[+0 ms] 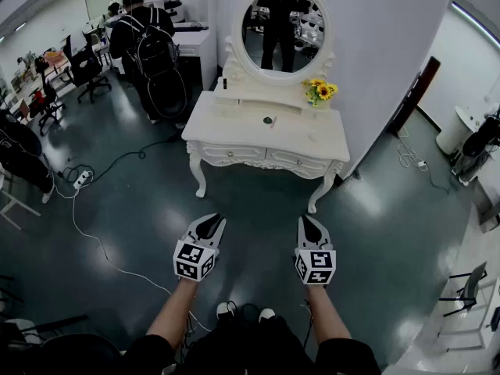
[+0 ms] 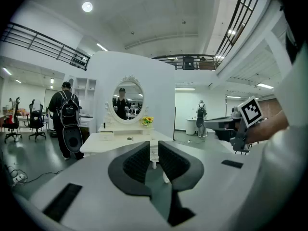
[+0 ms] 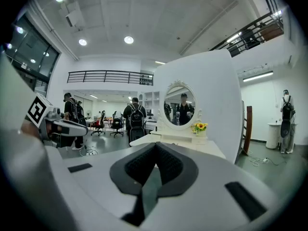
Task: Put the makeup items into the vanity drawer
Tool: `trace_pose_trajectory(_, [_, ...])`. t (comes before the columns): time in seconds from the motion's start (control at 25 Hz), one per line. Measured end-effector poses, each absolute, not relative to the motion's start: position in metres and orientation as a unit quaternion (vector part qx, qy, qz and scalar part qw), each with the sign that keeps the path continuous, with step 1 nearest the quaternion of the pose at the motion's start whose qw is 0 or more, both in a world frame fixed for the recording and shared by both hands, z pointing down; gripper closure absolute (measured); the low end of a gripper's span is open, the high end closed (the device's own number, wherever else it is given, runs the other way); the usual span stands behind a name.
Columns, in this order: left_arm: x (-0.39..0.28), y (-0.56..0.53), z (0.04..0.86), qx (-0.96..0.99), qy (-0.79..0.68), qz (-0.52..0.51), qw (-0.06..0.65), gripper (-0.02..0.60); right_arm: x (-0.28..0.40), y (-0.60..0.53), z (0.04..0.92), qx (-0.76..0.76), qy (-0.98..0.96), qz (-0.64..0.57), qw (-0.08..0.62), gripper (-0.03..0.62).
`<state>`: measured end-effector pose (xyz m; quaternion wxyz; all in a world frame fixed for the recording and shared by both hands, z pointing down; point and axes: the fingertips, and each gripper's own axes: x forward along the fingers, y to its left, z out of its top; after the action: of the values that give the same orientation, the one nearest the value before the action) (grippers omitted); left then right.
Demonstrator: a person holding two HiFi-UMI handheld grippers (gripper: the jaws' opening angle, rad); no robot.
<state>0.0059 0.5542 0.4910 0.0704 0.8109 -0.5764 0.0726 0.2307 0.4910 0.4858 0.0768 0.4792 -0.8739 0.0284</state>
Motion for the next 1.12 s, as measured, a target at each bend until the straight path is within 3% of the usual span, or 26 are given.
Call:
trace_pose_trajectory(0.28, [-0.024, 0.561, 0.502, 0.799, -0.591, 0.077, 0.073, 0.56, 0.209, 0.51, 0.495, 0.483, -0.872, 0.036, 0.077, 0.591])
trace_pose_trajectory(1.12, [-0.088, 0.565, 0.504, 0.792, -0.603, 0.06, 0.074, 0.56, 0.148, 0.505, 0.499, 0.477, -0.874, 0.04, 0.081, 0.589])
